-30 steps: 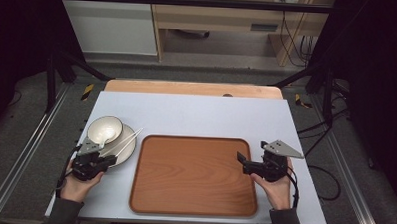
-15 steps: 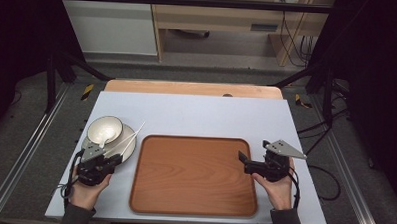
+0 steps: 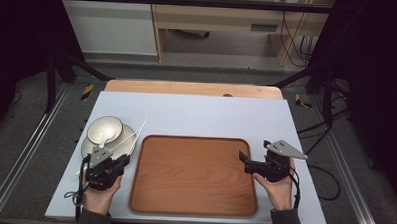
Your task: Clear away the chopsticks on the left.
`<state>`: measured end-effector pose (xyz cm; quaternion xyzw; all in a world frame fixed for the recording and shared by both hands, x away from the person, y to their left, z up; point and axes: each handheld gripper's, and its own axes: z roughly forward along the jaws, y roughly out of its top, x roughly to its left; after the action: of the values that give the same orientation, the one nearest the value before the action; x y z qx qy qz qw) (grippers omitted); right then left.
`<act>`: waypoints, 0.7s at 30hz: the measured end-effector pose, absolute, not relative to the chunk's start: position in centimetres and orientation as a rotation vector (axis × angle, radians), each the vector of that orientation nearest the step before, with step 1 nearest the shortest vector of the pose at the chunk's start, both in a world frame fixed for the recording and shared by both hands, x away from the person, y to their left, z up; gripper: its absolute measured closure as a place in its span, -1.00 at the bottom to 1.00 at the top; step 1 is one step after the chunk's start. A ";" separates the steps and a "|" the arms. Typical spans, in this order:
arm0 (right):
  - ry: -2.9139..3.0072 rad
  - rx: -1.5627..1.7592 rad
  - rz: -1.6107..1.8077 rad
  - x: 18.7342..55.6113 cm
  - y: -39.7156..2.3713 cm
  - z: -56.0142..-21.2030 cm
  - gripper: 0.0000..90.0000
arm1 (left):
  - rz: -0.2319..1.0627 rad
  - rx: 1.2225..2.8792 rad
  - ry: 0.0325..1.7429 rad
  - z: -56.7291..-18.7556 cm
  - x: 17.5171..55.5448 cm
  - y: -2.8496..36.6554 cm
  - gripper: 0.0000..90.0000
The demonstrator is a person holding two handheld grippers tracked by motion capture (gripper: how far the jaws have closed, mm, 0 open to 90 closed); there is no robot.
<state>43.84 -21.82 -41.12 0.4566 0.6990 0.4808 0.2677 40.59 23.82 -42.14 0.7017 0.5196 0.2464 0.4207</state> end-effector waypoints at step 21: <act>1.896 1.225 1.300 43.8 -21.8 -41.1 -0.87 | 0.617 1.621 1.429 -45.2 38.6 20.2 0.87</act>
<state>43.84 -21.76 -41.07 0.4536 0.7017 0.4811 0.2652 38.61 20.22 -45.23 0.6503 0.5735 0.2476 0.4324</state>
